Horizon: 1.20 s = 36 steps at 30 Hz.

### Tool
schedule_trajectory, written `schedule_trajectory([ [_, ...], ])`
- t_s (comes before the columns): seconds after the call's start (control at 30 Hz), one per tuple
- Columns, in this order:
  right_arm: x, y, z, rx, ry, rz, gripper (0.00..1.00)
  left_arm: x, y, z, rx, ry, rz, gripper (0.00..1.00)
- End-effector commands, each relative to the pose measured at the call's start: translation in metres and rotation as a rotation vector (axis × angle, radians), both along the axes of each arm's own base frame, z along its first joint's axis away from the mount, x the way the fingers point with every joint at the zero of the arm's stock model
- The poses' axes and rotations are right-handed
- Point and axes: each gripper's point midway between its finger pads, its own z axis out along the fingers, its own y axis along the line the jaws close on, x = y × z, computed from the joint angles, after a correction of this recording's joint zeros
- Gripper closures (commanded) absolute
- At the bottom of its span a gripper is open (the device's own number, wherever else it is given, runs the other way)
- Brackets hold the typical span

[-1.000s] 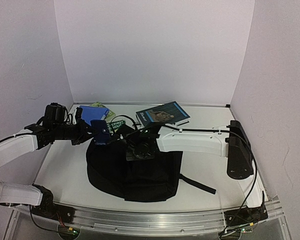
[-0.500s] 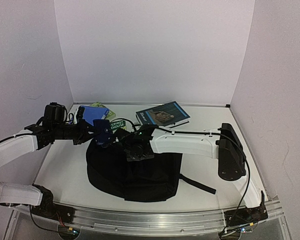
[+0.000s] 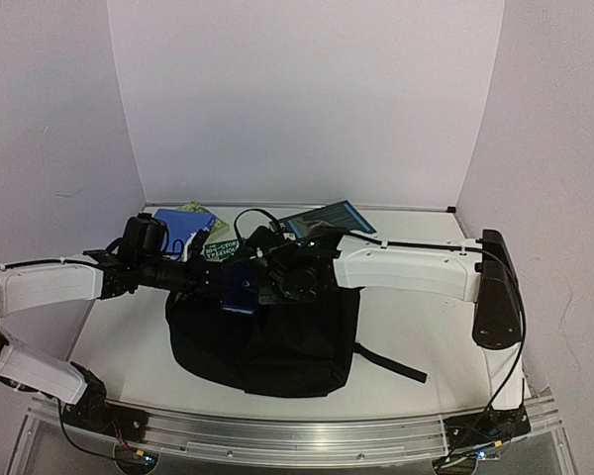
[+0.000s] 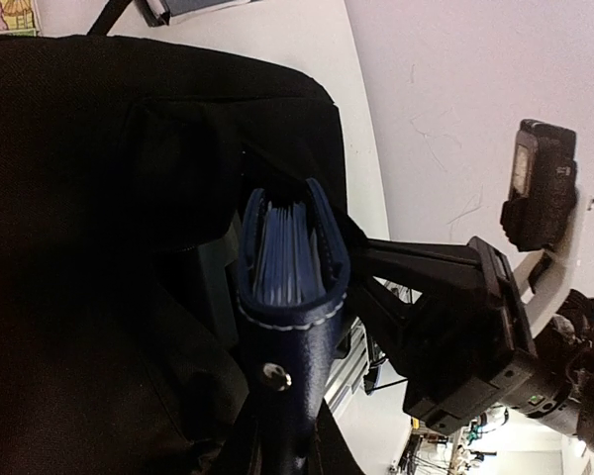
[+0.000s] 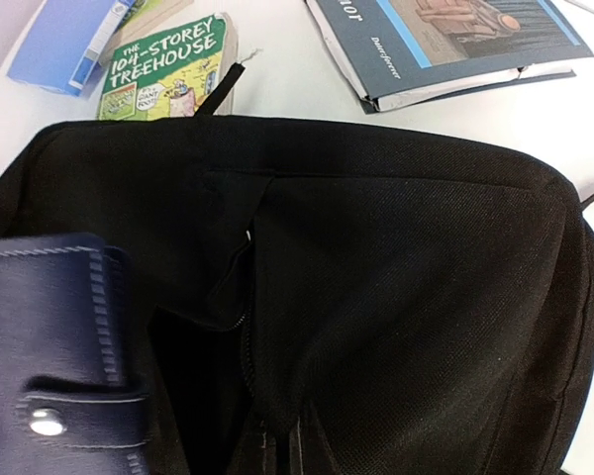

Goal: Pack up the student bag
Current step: Place the personal item in the student bag.

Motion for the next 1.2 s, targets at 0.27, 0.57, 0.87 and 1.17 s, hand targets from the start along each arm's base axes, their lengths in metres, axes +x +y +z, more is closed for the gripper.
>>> schedule_trajectory([
  [0.27,-0.001,0.021,0.055,0.241,-0.036,0.037,1.0,0.021,-0.021,0.023,-0.1,-0.144,-0.006,1.0],
  [0.57,0.005,0.015,0.068,0.284,-0.059,-0.005,1.0,0.014,-0.035,-0.002,-0.083,-0.097,-0.026,1.0],
  [0.87,0.011,0.001,0.074,0.295,-0.073,-0.041,1.0,-0.004,-0.035,-0.021,-0.074,-0.055,-0.024,1.0],
  [1.17,0.01,0.003,0.076,0.309,-0.07,-0.032,1.0,-0.01,-0.055,-0.02,-0.111,-0.037,-0.093,1.0],
])
